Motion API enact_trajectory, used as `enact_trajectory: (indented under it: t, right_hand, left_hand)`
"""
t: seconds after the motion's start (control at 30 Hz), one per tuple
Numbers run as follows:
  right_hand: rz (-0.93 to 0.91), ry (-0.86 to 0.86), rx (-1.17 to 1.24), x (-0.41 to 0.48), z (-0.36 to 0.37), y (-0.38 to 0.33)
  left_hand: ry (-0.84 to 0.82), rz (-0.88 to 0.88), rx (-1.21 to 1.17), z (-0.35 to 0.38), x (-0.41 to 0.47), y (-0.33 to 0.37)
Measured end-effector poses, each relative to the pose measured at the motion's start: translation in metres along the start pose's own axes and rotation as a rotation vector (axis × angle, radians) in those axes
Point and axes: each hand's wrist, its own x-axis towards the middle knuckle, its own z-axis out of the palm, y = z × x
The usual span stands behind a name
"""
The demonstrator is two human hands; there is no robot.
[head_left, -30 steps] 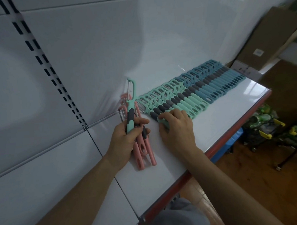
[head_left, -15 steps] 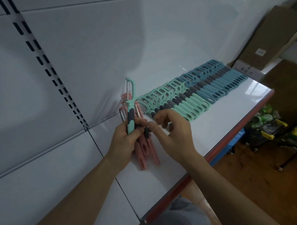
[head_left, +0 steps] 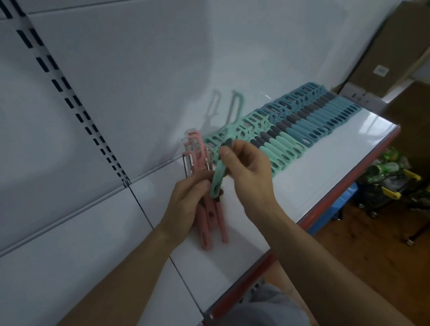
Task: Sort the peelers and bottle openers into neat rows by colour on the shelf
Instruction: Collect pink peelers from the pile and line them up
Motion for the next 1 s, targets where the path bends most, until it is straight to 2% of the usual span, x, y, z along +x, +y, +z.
enact_trajectory:
  t: [0.07,0.17,0.27,0.33,0.43,0.57,0.77,1.0]
  right_hand:
    - [-0.023,0.055,-0.004,0.003,-0.007,0.0]
    - [-0.17,0.144,-0.351,0.009,-0.018,0.009]
    - [-0.299,0.076,-0.763,0.01,-0.024,0.019]
    - [-0.338,0.007,-0.897,0.006,-0.025,0.027]
    - [-0.467,0.002,-0.922,0.001,-0.025,0.041]
    - [-0.6,0.026,-0.993,0.002,-0.027,0.046]
    - [-0.493,-0.057,-1.049,0.006,-0.029,0.055]
    - [-0.487,-0.065,-1.078,0.007,-0.027,0.056]
  left_hand:
    - [0.115,0.018,0.057,0.001,-0.001,0.001]
    - [0.195,0.058,0.221,0.004,-0.002,-0.002]
    - [0.19,0.061,0.176,0.0,-0.004,0.001]
    - [0.199,0.052,0.136,-0.002,-0.005,0.001]
    - [0.196,0.112,0.232,-0.001,-0.006,0.0]
    - [0.197,0.144,0.238,-0.001,-0.007,0.001]
    - [0.176,0.122,0.232,-0.002,-0.007,0.001]
    - [0.186,0.106,0.237,-0.002,-0.007,0.0]
